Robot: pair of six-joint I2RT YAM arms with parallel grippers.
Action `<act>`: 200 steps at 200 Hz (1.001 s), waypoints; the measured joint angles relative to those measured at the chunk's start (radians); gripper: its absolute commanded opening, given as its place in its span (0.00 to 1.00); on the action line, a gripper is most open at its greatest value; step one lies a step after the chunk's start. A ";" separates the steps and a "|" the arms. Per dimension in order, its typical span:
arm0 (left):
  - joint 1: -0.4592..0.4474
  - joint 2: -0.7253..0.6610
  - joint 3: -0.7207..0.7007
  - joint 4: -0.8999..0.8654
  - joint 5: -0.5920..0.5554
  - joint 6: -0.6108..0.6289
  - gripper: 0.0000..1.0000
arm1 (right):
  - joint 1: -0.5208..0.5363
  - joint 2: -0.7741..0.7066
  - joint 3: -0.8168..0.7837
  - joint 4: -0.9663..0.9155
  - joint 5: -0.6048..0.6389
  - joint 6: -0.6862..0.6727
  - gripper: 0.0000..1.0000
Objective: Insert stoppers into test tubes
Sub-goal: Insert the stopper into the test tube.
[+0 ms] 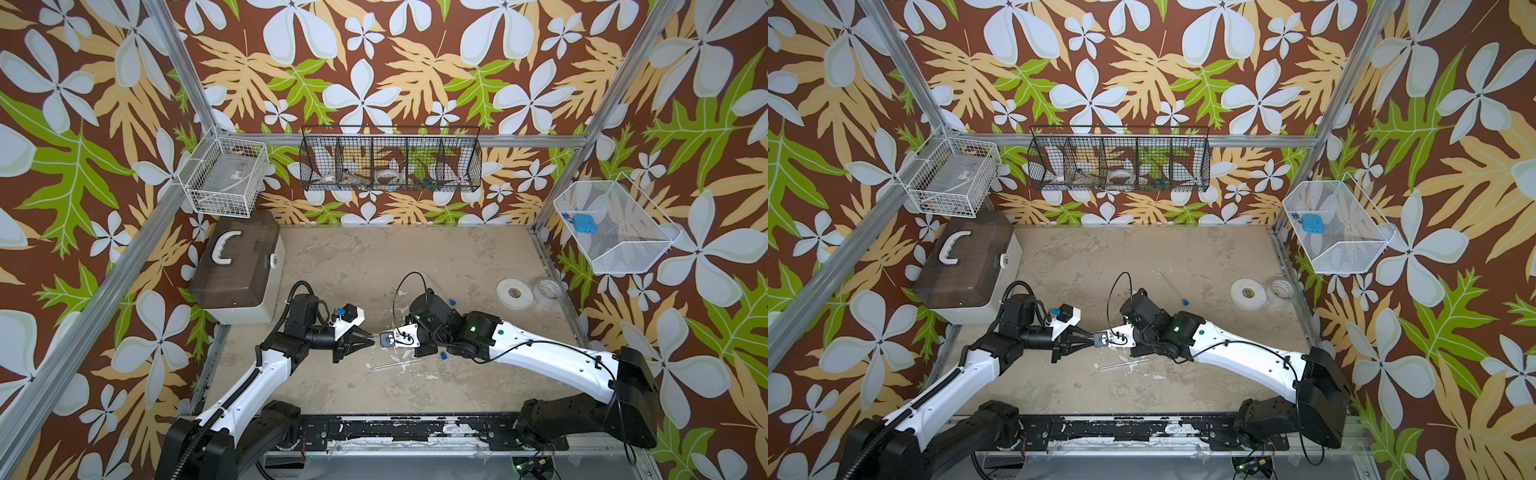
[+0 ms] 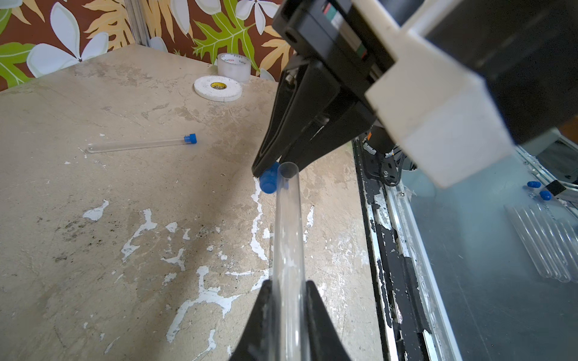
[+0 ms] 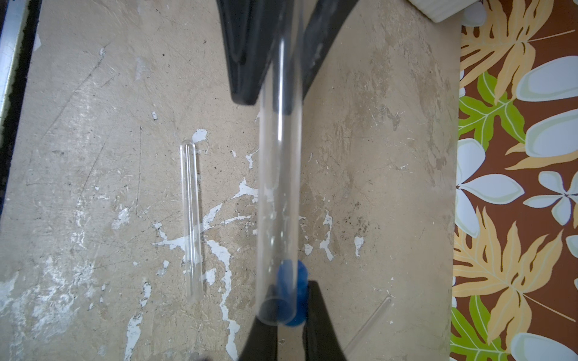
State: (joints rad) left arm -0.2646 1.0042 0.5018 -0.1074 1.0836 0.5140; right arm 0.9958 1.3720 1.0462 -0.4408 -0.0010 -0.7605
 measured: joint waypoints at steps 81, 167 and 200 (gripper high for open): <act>0.000 -0.005 -0.006 0.004 -0.010 -0.007 0.00 | -0.006 -0.113 -0.086 0.015 0.052 -0.011 0.09; 0.000 -0.001 -0.006 0.004 -0.010 -0.006 0.00 | -0.002 -0.066 -0.043 0.018 0.023 -0.011 0.09; 0.000 0.000 -0.006 0.004 -0.010 -0.006 0.00 | -0.002 -0.061 -0.043 0.014 0.018 -0.011 0.09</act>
State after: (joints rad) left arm -0.2646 1.0039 0.4957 -0.1036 1.0737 0.5076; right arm 0.9943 1.3109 1.0027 -0.4263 0.0166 -0.7712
